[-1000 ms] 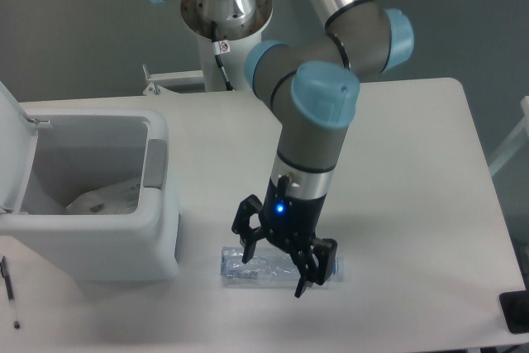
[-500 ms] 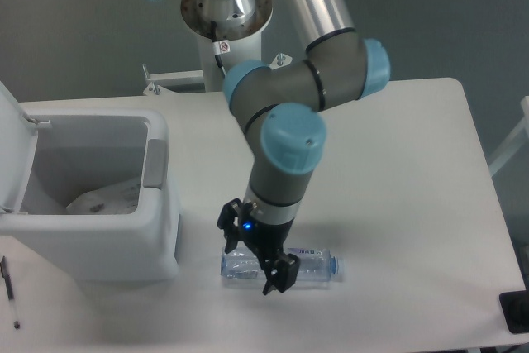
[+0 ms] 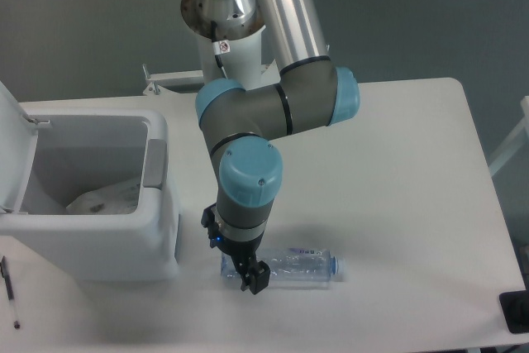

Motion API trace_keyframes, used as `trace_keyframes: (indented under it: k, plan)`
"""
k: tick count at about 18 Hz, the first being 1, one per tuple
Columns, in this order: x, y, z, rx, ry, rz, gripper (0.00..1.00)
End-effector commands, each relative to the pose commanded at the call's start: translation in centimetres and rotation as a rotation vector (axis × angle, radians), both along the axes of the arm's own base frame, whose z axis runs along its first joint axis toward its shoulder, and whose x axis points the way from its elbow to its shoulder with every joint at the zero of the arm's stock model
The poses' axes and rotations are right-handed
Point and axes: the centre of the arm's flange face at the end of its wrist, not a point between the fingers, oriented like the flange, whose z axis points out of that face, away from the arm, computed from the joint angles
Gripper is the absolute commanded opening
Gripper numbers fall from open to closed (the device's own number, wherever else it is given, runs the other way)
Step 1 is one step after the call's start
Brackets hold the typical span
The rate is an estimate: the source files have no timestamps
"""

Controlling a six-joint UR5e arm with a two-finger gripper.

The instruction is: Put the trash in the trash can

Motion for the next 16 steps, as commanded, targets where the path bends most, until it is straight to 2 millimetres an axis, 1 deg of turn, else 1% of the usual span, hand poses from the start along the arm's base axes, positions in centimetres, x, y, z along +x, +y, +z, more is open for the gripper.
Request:
trace_keyframes:
  k: [2,4,7,9,11,16]
  plan:
    - [0.2,-0.1,-0.6,-0.018,-0.011,-0.006,0.98]
    - [0.2,-0.2,-0.6,-0.025,-0.01,-0.015,0.98]
    - [0.0,-0.3,-1.2,-0.045,0.001,-0.018,0.98]
    - [0.2,-0.2,-1.8,-0.067,0.013,-0.027,0.98]
    - [0.3,-0.1,-2.9,-0.088,0.023,-0.051,0.99]
    - [0.5,0.1,-3.9,-0.105,0.025,-0.059,0.98]
